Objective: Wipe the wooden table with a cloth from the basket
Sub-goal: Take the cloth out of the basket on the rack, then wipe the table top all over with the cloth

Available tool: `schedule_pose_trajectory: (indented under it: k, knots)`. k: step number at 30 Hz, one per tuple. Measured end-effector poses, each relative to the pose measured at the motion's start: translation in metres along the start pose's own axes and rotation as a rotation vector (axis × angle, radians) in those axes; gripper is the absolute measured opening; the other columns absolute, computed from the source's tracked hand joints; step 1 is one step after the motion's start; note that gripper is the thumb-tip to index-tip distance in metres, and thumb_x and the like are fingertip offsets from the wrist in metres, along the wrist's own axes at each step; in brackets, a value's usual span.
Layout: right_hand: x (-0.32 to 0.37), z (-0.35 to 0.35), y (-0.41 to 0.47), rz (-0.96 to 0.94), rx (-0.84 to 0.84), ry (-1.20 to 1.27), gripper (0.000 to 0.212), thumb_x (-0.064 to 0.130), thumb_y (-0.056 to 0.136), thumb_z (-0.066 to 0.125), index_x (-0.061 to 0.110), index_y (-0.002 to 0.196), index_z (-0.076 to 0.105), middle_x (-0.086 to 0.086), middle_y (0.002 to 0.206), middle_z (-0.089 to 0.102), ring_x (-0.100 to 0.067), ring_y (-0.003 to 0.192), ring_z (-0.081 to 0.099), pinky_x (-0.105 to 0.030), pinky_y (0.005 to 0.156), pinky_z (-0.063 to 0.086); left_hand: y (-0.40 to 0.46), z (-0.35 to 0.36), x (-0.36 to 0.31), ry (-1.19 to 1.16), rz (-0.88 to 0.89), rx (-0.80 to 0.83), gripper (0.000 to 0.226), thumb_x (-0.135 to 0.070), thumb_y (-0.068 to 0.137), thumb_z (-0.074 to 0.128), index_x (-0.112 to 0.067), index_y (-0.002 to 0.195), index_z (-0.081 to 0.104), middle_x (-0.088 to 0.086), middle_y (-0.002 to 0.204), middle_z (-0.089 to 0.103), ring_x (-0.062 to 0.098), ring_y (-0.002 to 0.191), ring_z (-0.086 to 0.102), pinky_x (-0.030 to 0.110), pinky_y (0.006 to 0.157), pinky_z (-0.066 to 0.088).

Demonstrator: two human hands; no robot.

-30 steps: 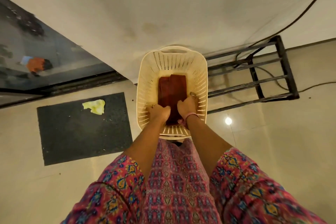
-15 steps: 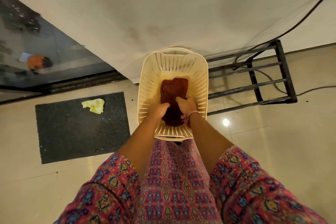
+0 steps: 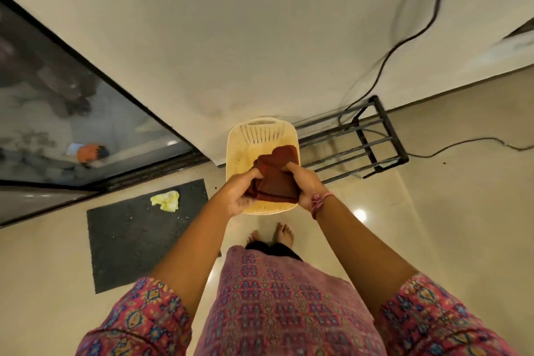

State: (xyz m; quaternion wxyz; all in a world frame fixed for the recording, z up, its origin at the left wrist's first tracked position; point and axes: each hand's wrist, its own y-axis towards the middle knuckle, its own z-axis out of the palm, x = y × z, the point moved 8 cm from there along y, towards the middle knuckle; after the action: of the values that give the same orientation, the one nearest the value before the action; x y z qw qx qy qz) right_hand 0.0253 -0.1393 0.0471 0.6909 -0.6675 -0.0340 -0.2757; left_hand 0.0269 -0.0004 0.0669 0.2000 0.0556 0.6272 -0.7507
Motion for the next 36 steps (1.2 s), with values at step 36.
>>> schedule_pose_trajectory:
  k: [36]
  knots:
    - [-0.288,-0.066,-0.268,-0.566,-0.568,1.505,0.049,0.056,0.089,0.050,0.019,0.118,0.064,-0.003,0.114,0.069,-0.017,0.109,0.062,-0.035,0.104,0.042,-0.243,0.086,0.281,2.443,0.953,1.001,0.061,-0.008,0.089,0.042,-0.019,0.146,0.026,0.013,0.117,0.062,0.029,0.102,0.062,0.038,0.082,0.051]
